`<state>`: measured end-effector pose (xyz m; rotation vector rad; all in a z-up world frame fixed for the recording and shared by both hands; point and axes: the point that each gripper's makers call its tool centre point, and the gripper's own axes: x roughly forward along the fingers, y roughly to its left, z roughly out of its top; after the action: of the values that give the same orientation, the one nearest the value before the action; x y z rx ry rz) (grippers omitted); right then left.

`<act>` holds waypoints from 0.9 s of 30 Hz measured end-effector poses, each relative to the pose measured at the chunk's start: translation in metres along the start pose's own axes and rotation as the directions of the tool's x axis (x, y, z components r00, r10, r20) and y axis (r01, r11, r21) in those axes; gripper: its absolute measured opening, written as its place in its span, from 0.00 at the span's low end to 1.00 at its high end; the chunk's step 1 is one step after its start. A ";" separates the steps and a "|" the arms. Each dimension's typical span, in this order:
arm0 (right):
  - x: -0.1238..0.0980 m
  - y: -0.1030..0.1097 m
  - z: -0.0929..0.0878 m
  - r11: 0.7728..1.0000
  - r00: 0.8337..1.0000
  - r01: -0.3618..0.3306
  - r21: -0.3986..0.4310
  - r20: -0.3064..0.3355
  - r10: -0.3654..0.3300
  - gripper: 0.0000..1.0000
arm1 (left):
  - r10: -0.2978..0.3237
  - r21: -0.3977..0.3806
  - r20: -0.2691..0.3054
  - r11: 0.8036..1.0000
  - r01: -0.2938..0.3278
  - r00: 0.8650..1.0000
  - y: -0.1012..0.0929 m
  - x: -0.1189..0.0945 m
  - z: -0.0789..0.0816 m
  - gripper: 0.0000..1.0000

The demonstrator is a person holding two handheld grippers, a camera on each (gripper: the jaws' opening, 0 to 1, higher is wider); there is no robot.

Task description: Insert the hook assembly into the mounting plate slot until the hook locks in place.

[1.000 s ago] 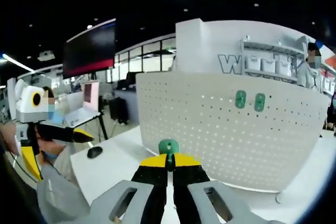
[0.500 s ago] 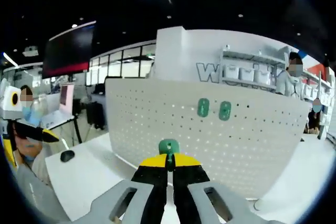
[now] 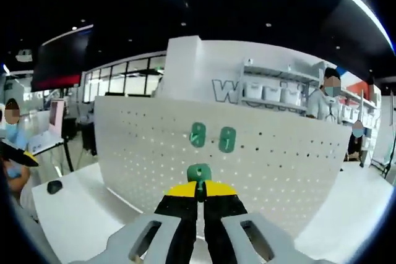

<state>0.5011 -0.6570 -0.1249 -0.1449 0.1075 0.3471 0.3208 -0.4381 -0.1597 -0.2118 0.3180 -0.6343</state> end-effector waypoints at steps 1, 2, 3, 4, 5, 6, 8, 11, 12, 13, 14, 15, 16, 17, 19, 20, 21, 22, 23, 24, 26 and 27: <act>0.001 -0.002 0.000 1.000 1.000 0.006 -0.006 0.002 -0.006 0.00 | 0.002 0.000 0.000 1.000 -0.002 1.000 0.001 0.000 0.000 1.00; 0.003 -0.006 0.001 1.000 1.000 0.015 -0.011 0.006 -0.015 0.00 | 0.005 -0.001 0.000 1.000 -0.005 1.000 0.002 -0.001 0.000 1.00; 0.005 -0.008 0.001 1.000 1.000 0.016 -0.012 0.007 -0.016 0.00 | 0.008 -0.001 0.000 1.000 -0.008 1.000 0.003 -0.001 0.000 1.00; 0.007 -0.012 0.001 1.000 1.000 0.022 -0.012 0.008 -0.022 0.00 | 0.013 -0.002 0.001 1.000 -0.013 1.000 0.004 -0.001 0.000 1.00; 0.008 -0.015 0.002 0.999 0.999 0.031 -0.014 0.013 -0.031 0.00 | 0.015 -0.003 0.001 1.000 -0.015 1.000 0.005 -0.001 0.000 1.00; 0.010 -0.017 0.003 0.999 0.999 0.035 -0.016 0.015 -0.035 0.00 | 0.019 -0.006 0.002 1.000 -0.019 1.000 0.006 -0.002 0.000 1.00; 0.012 -0.022 0.003 0.999 0.999 0.047 -0.014 0.020 -0.047 0.00 | 0.023 -0.006 0.002 1.000 -0.023 1.000 0.007 -0.002 0.000 1.00; 0.016 -0.031 0.005 0.998 0.997 0.068 -0.013 0.028 -0.067 0.00 | 0.027 -0.008 0.001 1.000 -0.027 1.000 0.008 -0.001 0.000 1.00; 0.018 -0.033 0.005 0.998 0.997 0.069 -0.012 0.029 -0.069 0.00 | 0.028 -0.008 0.001 1.000 -0.028 1.000 0.009 -0.001 0.000 1.00; 0.020 -0.037 0.006 0.997 0.996 0.080 -0.010 0.034 -0.079 0.00 | 0.029 -0.008 0.002 1.000 -0.029 1.000 0.009 -0.001 0.000 1.00; 0.020 -0.039 0.007 0.996 0.995 0.088 -0.011 0.038 -0.088 0.00 | 0.032 -0.008 0.003 0.999 -0.032 0.999 0.010 -0.001 0.000 1.00; 0.022 -0.041 0.008 0.996 0.995 0.092 -0.011 0.041 -0.092 0.00 | 0.033 -0.009 0.003 0.999 -0.033 0.999 0.010 -0.001 0.001 1.00; 0.023 -0.045 0.009 0.995 0.994 0.101 -0.014 0.043 -0.100 0.00 | 0.036 -0.011 0.004 0.999 -0.036 0.999 0.011 -0.001 0.001 1.00; 0.023 -0.047 0.010 0.994 0.993 0.112 -0.017 0.050 -0.111 0.00 | 0.036 -0.011 0.005 0.999 -0.036 0.999 0.011 -0.001 0.001 1.00; 0.026 -0.051 0.011 0.992 0.991 0.124 -0.010 0.054 -0.123 0.00 | 0.039 -0.013 0.004 0.999 -0.039 0.999 0.012 -0.001 0.000 1.00; 0.027 -0.054 0.012 0.992 0.990 0.129 -0.002 0.060 -0.128 0.00 | 0.042 -0.014 0.003 0.999 -0.042 0.999 0.013 -0.001 0.000 1.00; 0.029 -0.057 0.012 0.991 0.989 0.134 0.001 0.061 -0.133 0.00 | 0.044 -0.016 0.003 0.999 -0.044 0.999 0.014 -0.002 -0.001 1.00; 0.029 -0.058 0.012 0.991 0.989 0.137 0.003 0.063 -0.137 0.00 | 0.046 -0.017 0.003 0.999 -0.045 0.999 0.014 -0.002 -0.001 1.00; 0.030 -0.060 0.013 0.989 0.987 0.147 0.005 0.069 -0.147 0.00 | 0.048 -0.019 0.003 0.999 -0.048 0.999 0.015 -0.002 -0.001 1.00; 0.031 -0.063 0.014 0.988 0.985 0.154 0.008 0.072 -0.154 0.00 | 0.050 -0.019 0.003 0.999 -0.050 0.999 0.016 -0.002 0.000 1.00; 0.032 -0.066 0.015 0.986 0.983 0.163 0.024 0.078 -0.164 0.00 | 0.055 -0.016 0.009 0.998 -0.055 0.998 0.017 -0.003 0.002 1.00; 0.033 -0.068 0.016 0.985 0.982 0.169 0.032 0.084 -0.171 0.00 | 0.057 -0.017 0.013 0.998 -0.057 0.998 0.018 -0.004 0.003 1.00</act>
<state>0.5571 -0.7067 -0.1048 -0.1132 0.0132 0.1811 0.3284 -0.4215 -0.1611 -0.2221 0.3151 -0.5736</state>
